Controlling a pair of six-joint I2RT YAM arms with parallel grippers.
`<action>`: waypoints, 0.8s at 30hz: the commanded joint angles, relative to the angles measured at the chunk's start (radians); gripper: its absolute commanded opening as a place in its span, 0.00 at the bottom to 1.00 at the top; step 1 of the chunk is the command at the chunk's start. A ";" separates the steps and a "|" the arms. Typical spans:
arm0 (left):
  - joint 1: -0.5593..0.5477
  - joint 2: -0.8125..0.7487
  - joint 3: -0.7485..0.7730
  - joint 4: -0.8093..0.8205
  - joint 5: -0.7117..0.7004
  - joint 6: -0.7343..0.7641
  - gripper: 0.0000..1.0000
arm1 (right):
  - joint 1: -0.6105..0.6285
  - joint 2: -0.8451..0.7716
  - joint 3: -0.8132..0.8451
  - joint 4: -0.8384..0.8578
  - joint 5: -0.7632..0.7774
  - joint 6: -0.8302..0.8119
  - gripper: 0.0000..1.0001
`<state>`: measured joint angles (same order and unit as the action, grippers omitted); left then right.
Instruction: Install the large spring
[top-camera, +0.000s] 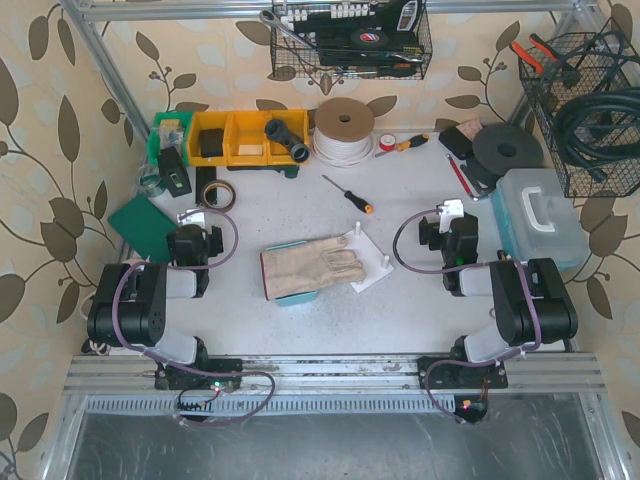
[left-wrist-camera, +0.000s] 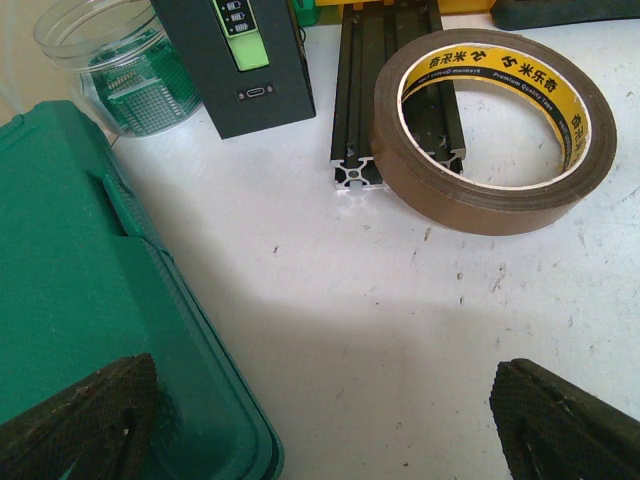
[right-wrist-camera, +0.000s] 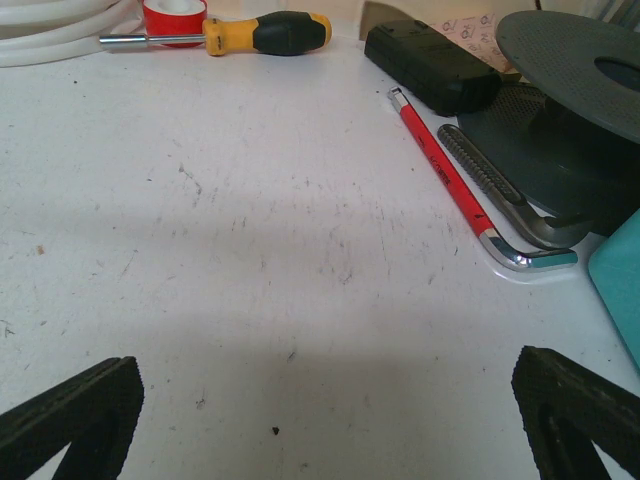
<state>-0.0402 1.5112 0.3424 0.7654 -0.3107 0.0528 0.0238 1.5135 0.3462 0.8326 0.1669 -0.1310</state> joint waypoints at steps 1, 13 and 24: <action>-0.001 -0.020 0.023 0.014 0.024 -0.008 0.92 | -0.003 -0.010 0.020 0.004 -0.021 0.010 1.00; -0.001 -0.019 0.021 0.014 0.025 -0.008 0.92 | -0.003 -0.011 0.022 0.004 -0.021 0.010 1.00; -0.002 -0.034 0.009 0.038 0.012 -0.008 0.92 | -0.004 -0.012 0.021 0.005 -0.021 0.010 1.00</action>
<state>-0.0402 1.5112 0.3424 0.7658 -0.3107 0.0528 0.0238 1.5135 0.3462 0.8322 0.1665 -0.1310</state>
